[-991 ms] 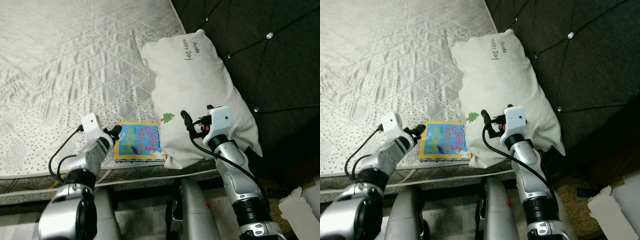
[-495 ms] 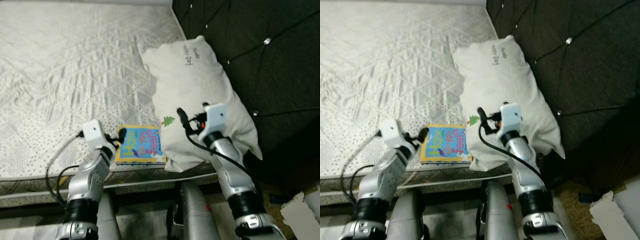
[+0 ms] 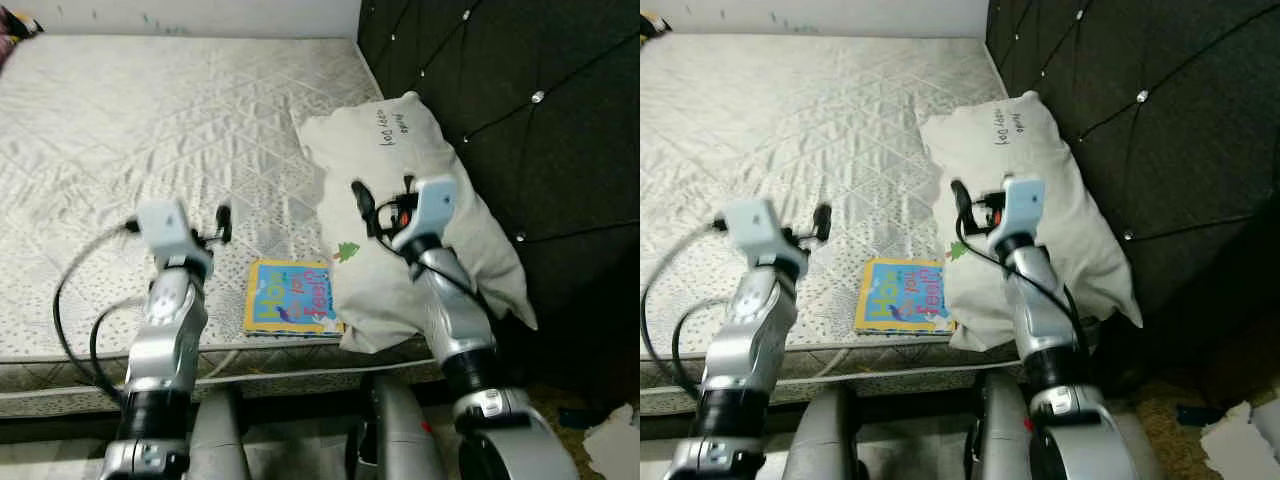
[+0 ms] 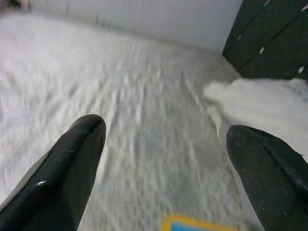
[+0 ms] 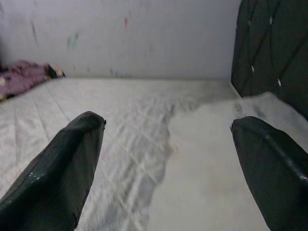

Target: Clean up the room

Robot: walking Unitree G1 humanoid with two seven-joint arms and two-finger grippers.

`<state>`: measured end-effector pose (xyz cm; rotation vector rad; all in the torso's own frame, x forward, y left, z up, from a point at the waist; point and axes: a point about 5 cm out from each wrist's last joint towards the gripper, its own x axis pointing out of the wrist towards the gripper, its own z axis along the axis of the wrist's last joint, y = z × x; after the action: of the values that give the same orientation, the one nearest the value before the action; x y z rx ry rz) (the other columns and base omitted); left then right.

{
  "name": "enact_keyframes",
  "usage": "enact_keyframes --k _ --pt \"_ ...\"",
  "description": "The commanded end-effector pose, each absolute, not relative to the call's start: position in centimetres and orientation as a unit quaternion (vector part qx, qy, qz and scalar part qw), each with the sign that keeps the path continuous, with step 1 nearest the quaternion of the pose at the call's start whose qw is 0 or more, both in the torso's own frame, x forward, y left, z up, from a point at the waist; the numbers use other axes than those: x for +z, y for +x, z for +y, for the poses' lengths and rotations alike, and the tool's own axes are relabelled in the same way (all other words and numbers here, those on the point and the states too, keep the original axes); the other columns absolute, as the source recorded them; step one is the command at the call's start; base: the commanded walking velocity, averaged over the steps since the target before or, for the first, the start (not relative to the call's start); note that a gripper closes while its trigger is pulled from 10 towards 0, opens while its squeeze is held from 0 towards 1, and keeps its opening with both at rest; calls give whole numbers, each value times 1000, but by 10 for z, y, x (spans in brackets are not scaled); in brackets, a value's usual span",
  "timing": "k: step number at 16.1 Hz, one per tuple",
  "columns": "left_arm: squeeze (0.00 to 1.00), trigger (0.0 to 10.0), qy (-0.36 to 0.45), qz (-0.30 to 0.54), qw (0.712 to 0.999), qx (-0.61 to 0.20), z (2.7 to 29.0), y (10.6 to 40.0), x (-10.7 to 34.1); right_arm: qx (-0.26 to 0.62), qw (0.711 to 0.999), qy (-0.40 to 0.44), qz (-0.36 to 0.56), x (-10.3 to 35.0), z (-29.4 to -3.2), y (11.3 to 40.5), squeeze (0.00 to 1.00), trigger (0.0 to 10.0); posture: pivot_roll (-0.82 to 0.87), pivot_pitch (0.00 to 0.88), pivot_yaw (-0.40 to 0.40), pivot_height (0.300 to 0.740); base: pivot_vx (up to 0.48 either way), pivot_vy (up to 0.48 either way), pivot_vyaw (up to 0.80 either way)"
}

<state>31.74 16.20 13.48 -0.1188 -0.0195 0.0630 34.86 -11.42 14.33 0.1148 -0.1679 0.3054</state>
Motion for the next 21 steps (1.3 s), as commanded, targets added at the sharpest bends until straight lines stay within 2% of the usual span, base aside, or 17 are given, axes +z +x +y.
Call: enact_keyframes --k 1,5,11,17,21 --pt "0 10000 -42 -37 998 26 157 321 147 146 982 67 -100 153 -116 354 0 10000 33 0 -9 626 0 0 0" --pt "0 10000 -32 -66 996 50 159 323 155 148 980 70 -115 158 -112 355 0 10000 21 0 -14 671 0 0 0" --pt "0 10000 -49 -52 996 54 155 323 144 132 984 70 -99 143 -119 344 0 10000 25 0 -26 740 0 0 0" --pt "0 10000 -53 -30 997 53 159 316 130 139 986 53 -80 127 -115 337 0 10000 42 0 -23 740 0 0 0" --pt "0 10000 -90 5 996 22 152 316 117 132 987 55 -72 119 -119 328 0 10000 9 0 1 740 0 0 0"
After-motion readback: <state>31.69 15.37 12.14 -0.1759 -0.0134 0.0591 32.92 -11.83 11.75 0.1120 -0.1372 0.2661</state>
